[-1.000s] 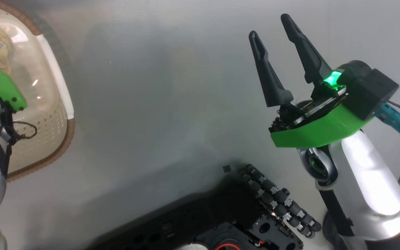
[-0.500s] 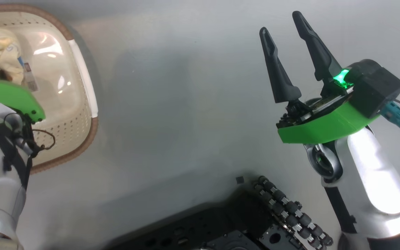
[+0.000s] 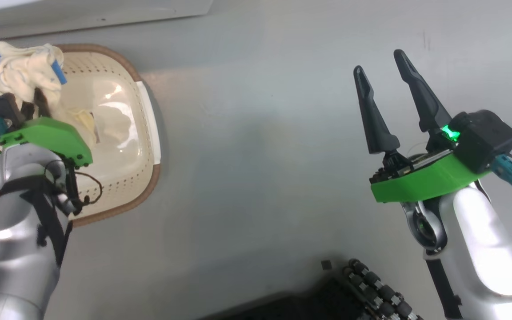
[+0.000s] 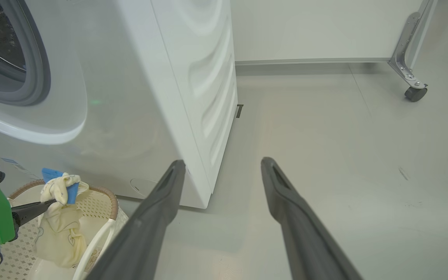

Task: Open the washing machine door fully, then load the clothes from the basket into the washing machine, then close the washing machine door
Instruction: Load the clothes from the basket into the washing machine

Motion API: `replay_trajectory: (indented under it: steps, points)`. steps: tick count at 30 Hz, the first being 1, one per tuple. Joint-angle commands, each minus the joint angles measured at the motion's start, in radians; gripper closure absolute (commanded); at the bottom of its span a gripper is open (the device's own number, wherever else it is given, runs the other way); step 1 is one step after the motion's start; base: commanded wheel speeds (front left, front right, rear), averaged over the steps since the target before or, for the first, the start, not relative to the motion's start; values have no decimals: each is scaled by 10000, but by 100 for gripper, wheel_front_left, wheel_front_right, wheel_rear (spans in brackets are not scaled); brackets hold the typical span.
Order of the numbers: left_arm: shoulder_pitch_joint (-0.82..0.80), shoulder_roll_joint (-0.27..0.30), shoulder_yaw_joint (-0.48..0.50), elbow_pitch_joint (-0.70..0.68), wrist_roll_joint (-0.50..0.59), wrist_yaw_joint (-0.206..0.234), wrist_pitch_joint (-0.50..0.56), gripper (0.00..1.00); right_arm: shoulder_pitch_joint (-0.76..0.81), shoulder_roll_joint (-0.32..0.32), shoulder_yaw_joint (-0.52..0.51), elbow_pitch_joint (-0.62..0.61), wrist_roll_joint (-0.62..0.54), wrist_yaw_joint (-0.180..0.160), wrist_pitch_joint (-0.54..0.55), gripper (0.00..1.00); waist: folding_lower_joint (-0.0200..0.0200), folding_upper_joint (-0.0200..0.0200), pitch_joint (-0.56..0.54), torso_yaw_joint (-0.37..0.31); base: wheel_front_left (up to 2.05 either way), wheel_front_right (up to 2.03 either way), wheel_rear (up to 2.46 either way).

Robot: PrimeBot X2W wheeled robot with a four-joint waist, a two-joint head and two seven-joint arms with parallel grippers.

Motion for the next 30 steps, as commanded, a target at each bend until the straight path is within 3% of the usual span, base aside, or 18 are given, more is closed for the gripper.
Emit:
replay_trajectory:
  steps: [1,6,15,30]
  points:
    - [504,337,318,-512,204,153,-140,100,485,-75,49,-215,-96,37,-62,0,1,-1,-546,259,0,0,0]
    - [1640,188,702,-2207,869,427,-141,100,962,-75,-303,-132,-321,37,-62,0,1,-1,-1544,574,0,0,0]
    - [3710,-194,1279,-4586,1848,457,-142,100,1957,-75,-808,164,-592,37,-46,0,1,-1,-3538,1114,0,0,0]
    - [6256,-338,1024,-6826,2715,258,-64,100,3801,-75,-1301,-423,-922,37,821,0,1,-1,-6640,2022,0,0,0]
